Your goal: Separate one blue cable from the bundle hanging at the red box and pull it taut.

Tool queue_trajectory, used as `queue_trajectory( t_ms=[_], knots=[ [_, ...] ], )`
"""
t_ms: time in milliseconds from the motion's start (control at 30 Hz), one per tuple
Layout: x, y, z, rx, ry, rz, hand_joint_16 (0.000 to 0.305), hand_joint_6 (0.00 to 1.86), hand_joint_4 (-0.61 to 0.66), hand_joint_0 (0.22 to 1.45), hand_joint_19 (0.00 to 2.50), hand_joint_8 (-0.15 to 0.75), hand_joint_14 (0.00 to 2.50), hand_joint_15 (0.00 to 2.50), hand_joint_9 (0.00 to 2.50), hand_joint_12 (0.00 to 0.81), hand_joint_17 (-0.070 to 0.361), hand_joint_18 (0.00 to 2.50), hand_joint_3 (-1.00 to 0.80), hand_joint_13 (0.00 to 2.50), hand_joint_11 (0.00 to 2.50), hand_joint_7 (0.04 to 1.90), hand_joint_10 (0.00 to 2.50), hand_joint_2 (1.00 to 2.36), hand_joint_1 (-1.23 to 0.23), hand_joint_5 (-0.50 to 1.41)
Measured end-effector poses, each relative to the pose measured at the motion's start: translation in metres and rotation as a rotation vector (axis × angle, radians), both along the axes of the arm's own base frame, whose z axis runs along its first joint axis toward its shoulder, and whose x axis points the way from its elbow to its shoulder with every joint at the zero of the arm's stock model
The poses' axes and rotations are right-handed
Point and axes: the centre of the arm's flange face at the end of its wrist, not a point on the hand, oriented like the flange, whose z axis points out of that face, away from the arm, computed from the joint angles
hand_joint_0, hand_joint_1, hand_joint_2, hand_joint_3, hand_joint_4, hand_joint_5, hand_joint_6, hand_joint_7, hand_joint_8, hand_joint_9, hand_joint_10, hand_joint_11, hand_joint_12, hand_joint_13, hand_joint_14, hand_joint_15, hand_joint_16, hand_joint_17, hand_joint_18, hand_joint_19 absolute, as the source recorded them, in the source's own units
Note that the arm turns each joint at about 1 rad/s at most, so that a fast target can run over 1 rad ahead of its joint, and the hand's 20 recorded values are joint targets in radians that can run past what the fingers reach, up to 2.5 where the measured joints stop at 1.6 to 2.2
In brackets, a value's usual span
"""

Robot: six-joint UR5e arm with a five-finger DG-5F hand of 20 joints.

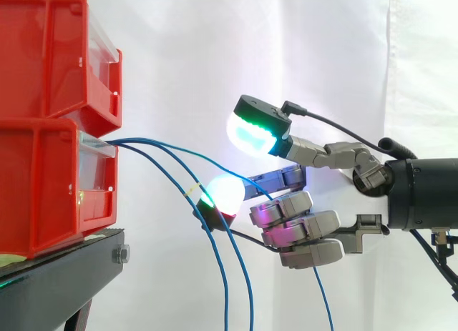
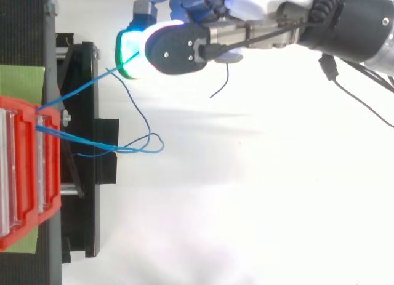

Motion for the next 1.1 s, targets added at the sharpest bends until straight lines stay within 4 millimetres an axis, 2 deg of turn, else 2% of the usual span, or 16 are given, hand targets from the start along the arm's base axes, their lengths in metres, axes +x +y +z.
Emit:
queue_trajectory(
  t_ms=[300, 567, 667, 867, 1067, 1100],
  knots=[
    [-0.001, -0.007, 0.001, 0.000, 0.002, 0.000, 0.033, 0.85, 0.16, 0.57, 1.94, 0.314, 2.50, 0.89, 0.44, 0.324, 0.074, 1.36, -0.47, 0.79, 1.43, 1.03, 1.78, 1.00, -0.59, -0.24],
    [0.004, -0.008, 0.016, -0.001, 0.003, 0.007, 0.031, 0.89, 0.16, 0.62, 1.94, 0.303, 2.50, 0.90, 0.44, 0.313, 0.070, 1.36, -0.16, 0.81, 1.41, 1.09, 1.85, 1.03, -0.60, -0.25],
    [0.005, -0.007, 0.023, -0.003, 0.019, 0.014, 0.031, 0.89, 0.17, 0.63, 1.93, 0.300, 2.50, 0.92, 0.44, 0.316, 0.069, 1.36, -0.13, 0.81, 1.41, 1.09, 1.86, 1.02, -0.63, -0.25],
    [0.007, -0.003, 0.030, -0.005, 0.029, 0.022, 0.031, 0.91, 0.17, 0.65, 1.91, 0.298, 2.50, 0.94, 0.44, 0.310, 0.070, 1.33, -0.22, 0.81, 1.39, 1.04, 1.89, 1.02, -0.69, -0.25],
    [0.007, -0.001, 0.031, -0.007, 0.028, 0.025, 0.031, 0.92, 0.16, 0.69, 1.87, 0.290, 2.50, 0.96, 0.44, 0.296, 0.069, 1.31, -0.42, 0.81, 1.39, 1.01, 1.89, 1.01, -0.73, -0.25],
    [0.007, -0.001, 0.031, -0.008, 0.029, 0.025, 0.031, 0.92, 0.15, 0.70, 1.87, 0.287, 2.50, 0.97, 0.45, 0.302, 0.069, 1.31, -0.50, 0.81, 1.37, 1.02, 1.89, 1.00, -0.73, -0.25]
  ],
)
